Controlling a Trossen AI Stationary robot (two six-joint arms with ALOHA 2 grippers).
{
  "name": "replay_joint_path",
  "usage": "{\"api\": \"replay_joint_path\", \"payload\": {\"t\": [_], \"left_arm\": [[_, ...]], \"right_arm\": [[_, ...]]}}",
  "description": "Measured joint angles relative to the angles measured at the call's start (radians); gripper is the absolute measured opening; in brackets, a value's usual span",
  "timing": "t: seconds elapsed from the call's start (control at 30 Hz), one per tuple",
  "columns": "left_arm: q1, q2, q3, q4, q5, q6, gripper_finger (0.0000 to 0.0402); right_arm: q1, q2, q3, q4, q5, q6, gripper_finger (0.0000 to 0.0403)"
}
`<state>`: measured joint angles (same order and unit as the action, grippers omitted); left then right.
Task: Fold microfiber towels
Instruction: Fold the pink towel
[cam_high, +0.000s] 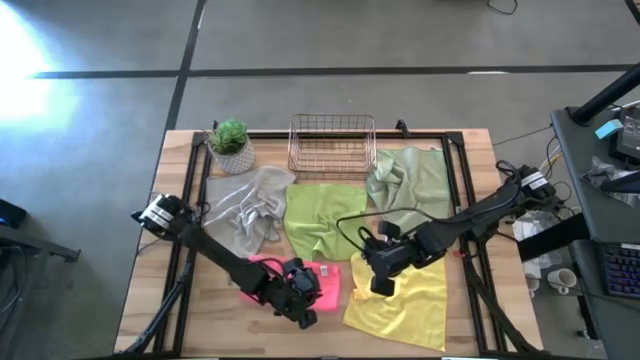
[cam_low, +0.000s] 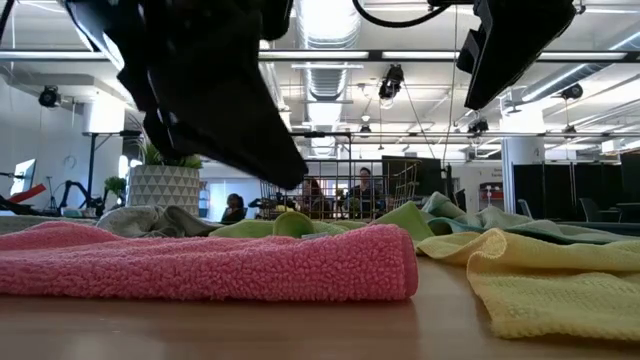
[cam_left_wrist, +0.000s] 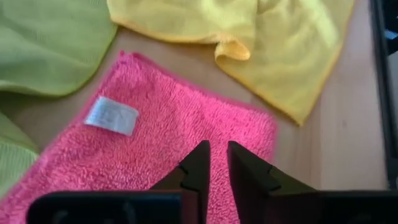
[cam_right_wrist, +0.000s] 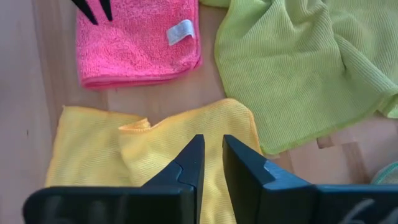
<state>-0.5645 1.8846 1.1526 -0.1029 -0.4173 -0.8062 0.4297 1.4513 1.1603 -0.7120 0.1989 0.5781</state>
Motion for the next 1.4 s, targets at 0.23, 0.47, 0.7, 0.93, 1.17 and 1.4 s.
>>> {"api": "replay_joint_path", "payload": {"t": [0.23, 0.47, 0.7, 0.93, 1.17, 1.4], "left_arm": [[0.000, 0.079, 0.000, 0.059, 0.069, -0.027, 0.0003], [-0.002, 0.100, 0.004, 0.021, 0.196, -0.052, 0.0001], [-0.011, 0.067, 0.005, -0.135, 0.439, 0.009, 0.0001], [-0.031, 0.025, 0.004, -0.366, 0.630, 0.140, 0.0001], [-0.053, -0.018, -0.002, -0.584, 0.707, 0.219, 0.0001], [-0.089, -0.034, -0.005, -0.569, 0.759, 0.210, 0.0001]], "right_arm": [[0.000, 0.003, -0.002, -0.004, 0.002, -0.016, 0.0036], [0.000, 0.003, -0.003, -0.014, 0.002, -0.055, 0.0036], [0.000, 0.004, -0.003, -0.013, 0.002, -0.059, 0.0036], [0.000, 0.005, -0.003, -0.010, 0.003, -0.059, 0.0036], [0.000, 0.006, -0.003, -0.007, 0.011, -0.056, 0.0036], [-0.001, 0.007, -0.003, -0.006, 0.011, -0.055, 0.0036]]}}
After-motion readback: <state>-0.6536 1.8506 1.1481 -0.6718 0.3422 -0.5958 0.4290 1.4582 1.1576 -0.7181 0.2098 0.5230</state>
